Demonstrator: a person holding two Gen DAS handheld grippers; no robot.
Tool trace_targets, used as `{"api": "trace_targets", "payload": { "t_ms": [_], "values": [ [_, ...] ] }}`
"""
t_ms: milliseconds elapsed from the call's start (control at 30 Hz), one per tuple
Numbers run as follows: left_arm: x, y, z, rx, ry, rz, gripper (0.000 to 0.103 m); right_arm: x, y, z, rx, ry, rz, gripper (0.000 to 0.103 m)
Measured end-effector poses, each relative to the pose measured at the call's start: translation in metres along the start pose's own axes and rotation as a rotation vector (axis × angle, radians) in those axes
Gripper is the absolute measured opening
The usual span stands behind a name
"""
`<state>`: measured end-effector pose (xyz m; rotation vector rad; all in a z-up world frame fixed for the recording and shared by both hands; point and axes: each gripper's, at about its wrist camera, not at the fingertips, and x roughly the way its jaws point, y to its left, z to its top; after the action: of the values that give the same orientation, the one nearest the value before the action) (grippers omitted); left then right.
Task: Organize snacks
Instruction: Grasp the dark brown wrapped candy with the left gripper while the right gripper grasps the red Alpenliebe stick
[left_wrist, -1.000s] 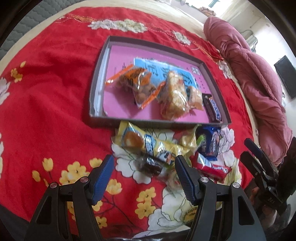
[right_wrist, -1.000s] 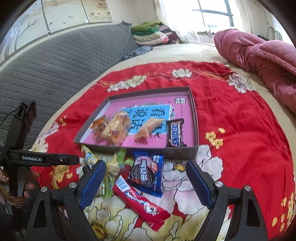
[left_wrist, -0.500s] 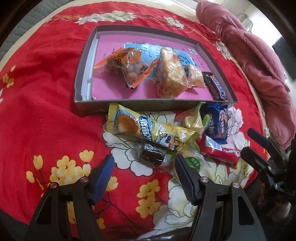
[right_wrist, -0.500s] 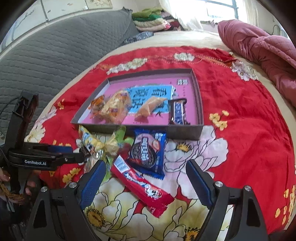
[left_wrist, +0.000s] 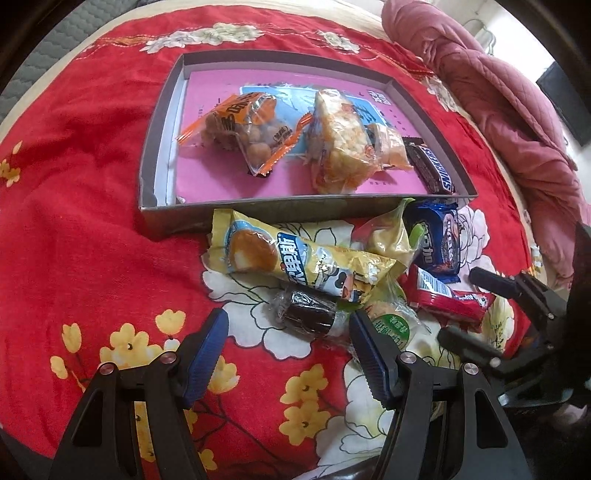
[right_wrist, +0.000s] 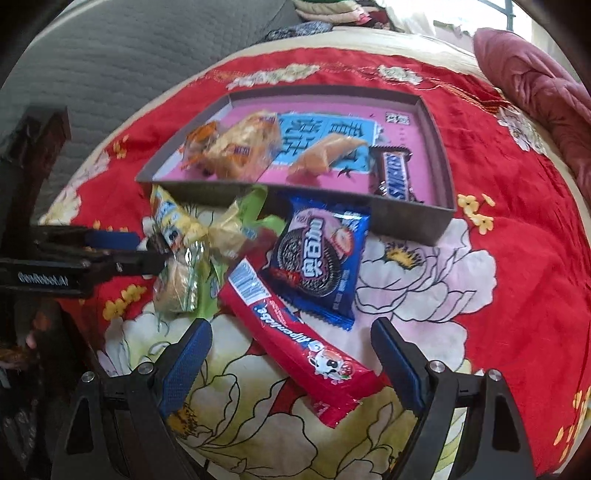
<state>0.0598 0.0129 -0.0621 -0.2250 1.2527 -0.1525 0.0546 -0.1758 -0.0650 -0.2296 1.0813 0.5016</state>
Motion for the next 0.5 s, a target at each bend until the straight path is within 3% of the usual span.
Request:
{"api": "trace_targets", "payload": {
  "t_ms": [100,300,500],
  "values": [
    [0.000,0.001,0.000,-0.001,-0.001,-0.001,0.070,0.009,0.007,0.000,-0.038,0.032,-0.031,0.086],
    [0.001,0.002,-0.001,-0.003,-0.003,-0.005,0.069,0.011,0.009,-0.001,-0.057,0.030,-0.036,0.062],
    [0.001,0.001,-0.002,0.004,-0.014,0.004,0.066,0.006,0.013,-0.002,-0.075,0.018,-0.018,0.050]
  ]
}}
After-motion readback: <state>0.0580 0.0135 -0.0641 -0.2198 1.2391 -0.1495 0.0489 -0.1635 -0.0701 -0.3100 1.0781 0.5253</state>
